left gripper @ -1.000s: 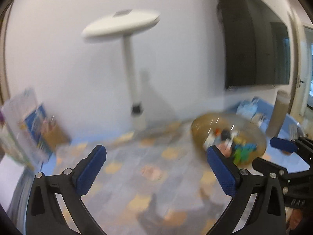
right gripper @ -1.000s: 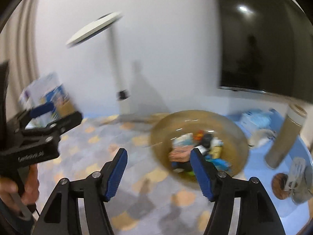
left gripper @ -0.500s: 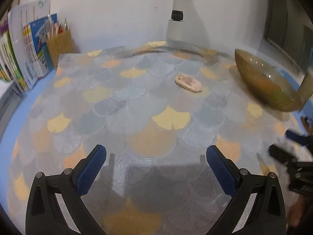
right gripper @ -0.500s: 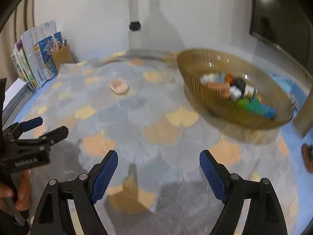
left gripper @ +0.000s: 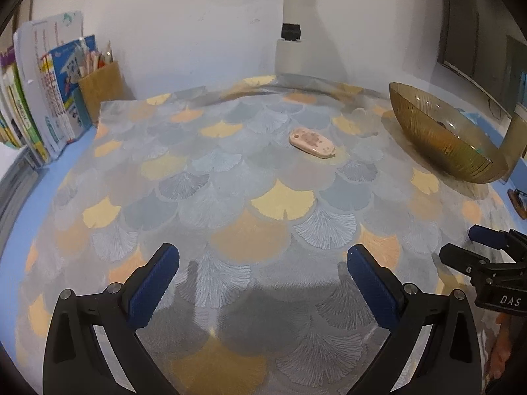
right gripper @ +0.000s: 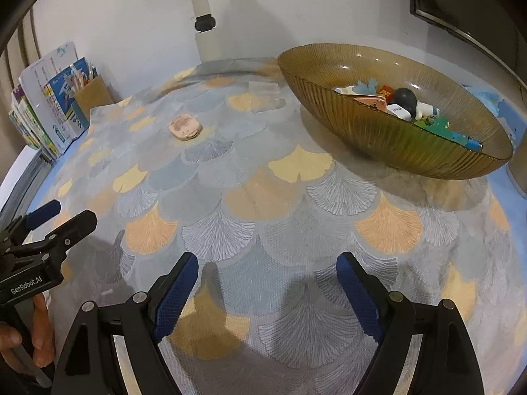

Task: Organize rigid objects
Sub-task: 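Move both tools back toward the pink soap bar and clear cup, then grasp the pink soap bar with the left tool while the right tool grasps the clear cup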

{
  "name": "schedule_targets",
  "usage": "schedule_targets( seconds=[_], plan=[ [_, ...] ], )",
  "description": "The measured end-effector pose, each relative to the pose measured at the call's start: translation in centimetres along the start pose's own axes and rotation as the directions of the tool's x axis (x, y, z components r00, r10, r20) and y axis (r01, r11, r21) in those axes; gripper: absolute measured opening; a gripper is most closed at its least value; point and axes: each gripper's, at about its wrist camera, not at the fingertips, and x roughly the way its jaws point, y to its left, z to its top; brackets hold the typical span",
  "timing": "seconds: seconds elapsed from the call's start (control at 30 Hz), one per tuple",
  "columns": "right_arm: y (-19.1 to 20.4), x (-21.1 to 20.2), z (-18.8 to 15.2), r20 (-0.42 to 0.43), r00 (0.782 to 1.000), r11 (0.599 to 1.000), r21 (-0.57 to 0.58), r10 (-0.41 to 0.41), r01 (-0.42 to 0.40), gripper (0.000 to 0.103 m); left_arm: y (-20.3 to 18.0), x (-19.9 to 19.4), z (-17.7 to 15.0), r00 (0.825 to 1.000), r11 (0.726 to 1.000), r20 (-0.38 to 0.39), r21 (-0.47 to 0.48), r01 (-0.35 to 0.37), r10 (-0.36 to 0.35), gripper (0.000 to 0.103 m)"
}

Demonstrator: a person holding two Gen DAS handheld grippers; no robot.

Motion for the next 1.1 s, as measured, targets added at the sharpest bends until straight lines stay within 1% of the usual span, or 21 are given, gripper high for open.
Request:
schedule_targets(
  seconds=[0.07,0.13,0.17,0.23,0.3,0.37,0.4,0.43,0.47,0.53,0.63,0.73,0.77,0.8,0.83,0.87,0.9,0.93,0.97,1.0,1.1],
  plan=[
    [-0.1,0.0,0.3,-0.017,0.999,0.999,0.024,-0.034,0.034,0.085,0.3,0.5,0.7,0.999,1.000,-0.036,0.002,0.029,-0.029,0.102],
    [-0.1,-0.5,1.2,-0.032,0.999,0.998,0.064,-0.005,0.007,0.085,0.8,0.5,2.2,0.998,1.000,-0.047,-0.003,0.031,-0.031,0.102],
    [0.2,-1.0,2.1,-0.019,1.000,0.996,0.084,0.018,-0.017,0.085,1.0,0.5,3.2,0.998,0.999,-0.047,-0.002,0.041,-0.041,0.102],
    [0.5,-1.7,3.8,0.010,0.999,0.993,0.115,0.033,-0.034,0.085,1.1,0.6,5.0,0.997,0.998,-0.038,0.002,0.069,-0.069,0.102],
    [0.7,-1.5,6.1,0.032,0.998,0.981,0.184,0.052,-0.057,0.085,0.9,1.5,7.3,0.995,0.995,-0.020,0.029,0.099,-0.098,0.102],
    [0.4,-0.2,8.2,0.028,0.996,0.954,0.287,0.088,-0.092,0.085,0.3,3.1,8.6,0.994,0.992,-0.023,0.066,0.108,-0.107,0.102],
    [0.1,0.7,8.9,0.027,0.994,0.934,0.340,0.105,-0.108,0.085,-0.1,4.3,9.2,0.992,0.988,-0.039,0.097,0.124,-0.121,0.102],
    [-0.1,1.5,9.6,0.032,0.992,0.912,0.389,0.124,-0.127,0.085,-0.5,5.0,9.3,0.989,0.983,-0.051,0.113,0.142,-0.137,0.102],
    [-0.5,2.7,10.3,0.042,0.989,0.881,0.449,0.144,-0.147,0.085,-1.0,6.3,9.6,0.981,0.973,-0.077,0.137,0.186,-0.176,0.102],
    [-0.7,4.2,11.2,0.051,0.991,0.850,0.510,0.124,-0.133,0.085,-2.0,8.0,9.9,0.967,0.954,-0.118,0.177,0.244,-0.225,0.102],
    [-0.6,6.4,12.4,0.057,0.995,0.829,0.549,0.086,-0.103,0.085,-3.4,10.3,10.5,0.970,0.944,-0.131,0.236,0.229,-0.203,0.102],
    [-0.1,7.6,13.2,0.084,0.996,0.830,0.556,0.010,-0.055,0.083,-4.0,12.0,11.0,0.966,0.943,-0.148,0.228,0.241,-0.211,0.101],
    [0.1,8.2,13.4,0.084,0.996,0.829,0.557,0.005,-0.051,0.080,-4.1,12.3,11.1,0.963,0.942,-0.155,0.226,0.250,-0.218,0.096],
    [0.4,9.0,13.8,0.066,0.998,0.835,0.549,-0.011,-0.027,0.077,-4.3,12.8,11.1,0.961,0.940,-0.165,0.226,0.258,-0.224,0.087],
    [0.6,9.7,14.0,0.052,0.998,0.836,0.548,-0.022,-0.010,0.074,-4.4,13.1,11.0,0.962,0.941,-0.171,0.231,0.248,-0.212,0.086],
    [0.8,10.2,14.1,0.048,0.998,0.831,0.556,-0.035,0.002,0.074,-4.7,12.9,11.0,0.970,0.943,-0.152,0.247,0.224,-0.190,0.076],
    [1.0,10.3,14.3,0.064,0.996,0.828,0.560,-0.068,0.021,0.073,-4.8,12.8,10.9,0.971,0.942,-0.142,0.253,0.222,-0.191,0.067],
    [1.1,10.7,14.6,0.065,0.995,0.822,0.569,-0.076,0.026,0.074,-4.9,12.6,10.8,0.971,0.939,-0.132,0.257,0.228,-0.199,0.058],
    [0.9,10.9,14.7,0.066,0.995,0.816,0.577,-0.079,0.026,0.073,-4.8,12.4,10.6,0.973,0.940,-0.125,0.258,0.223,-0.196,0.057],
    [0.9,11.1,15.0,0.072,0.992,0.805,0.592,-0.102,0.039,0.073,-4.6,12.3,10.5,0.973,0.944,-0.122,0.246,0.219,-0.194,0.057],
    [0.7,11.7,15.5,0.085,0.989,0.796,0.603,-0.124,0.047,0.074,-3.5,12.0,10.5,0.971,0.955,-0.116,0.189,0.228,-0.209,0.057]
  ],
)
